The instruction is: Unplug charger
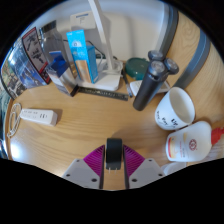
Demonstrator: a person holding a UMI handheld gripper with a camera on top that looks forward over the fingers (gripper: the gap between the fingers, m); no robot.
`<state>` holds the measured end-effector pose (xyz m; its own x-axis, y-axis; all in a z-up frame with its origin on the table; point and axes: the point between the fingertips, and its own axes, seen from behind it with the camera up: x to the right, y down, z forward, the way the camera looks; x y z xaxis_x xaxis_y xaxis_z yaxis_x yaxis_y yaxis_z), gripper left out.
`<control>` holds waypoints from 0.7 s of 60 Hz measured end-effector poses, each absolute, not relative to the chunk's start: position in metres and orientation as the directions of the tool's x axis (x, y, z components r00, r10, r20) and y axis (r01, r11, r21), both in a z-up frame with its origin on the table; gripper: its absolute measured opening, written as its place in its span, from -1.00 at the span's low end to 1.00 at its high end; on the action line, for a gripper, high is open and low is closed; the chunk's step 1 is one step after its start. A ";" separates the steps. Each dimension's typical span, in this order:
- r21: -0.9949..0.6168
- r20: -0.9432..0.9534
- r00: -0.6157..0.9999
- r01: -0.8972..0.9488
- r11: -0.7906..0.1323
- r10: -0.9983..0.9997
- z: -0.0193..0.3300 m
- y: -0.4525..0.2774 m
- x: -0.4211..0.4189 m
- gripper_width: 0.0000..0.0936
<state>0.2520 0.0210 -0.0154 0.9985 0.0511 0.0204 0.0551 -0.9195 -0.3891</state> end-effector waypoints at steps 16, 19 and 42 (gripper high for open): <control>-0.524 0.033 0.999 0.019 -0.851 0.002 0.029 0.035 0.248 0.44; -0.573 0.026 1.000 0.005 -0.820 -0.013 0.052 0.036 0.242 0.81; -0.833 -0.047 0.998 -0.057 -0.550 -0.031 0.181 -0.022 0.110 0.83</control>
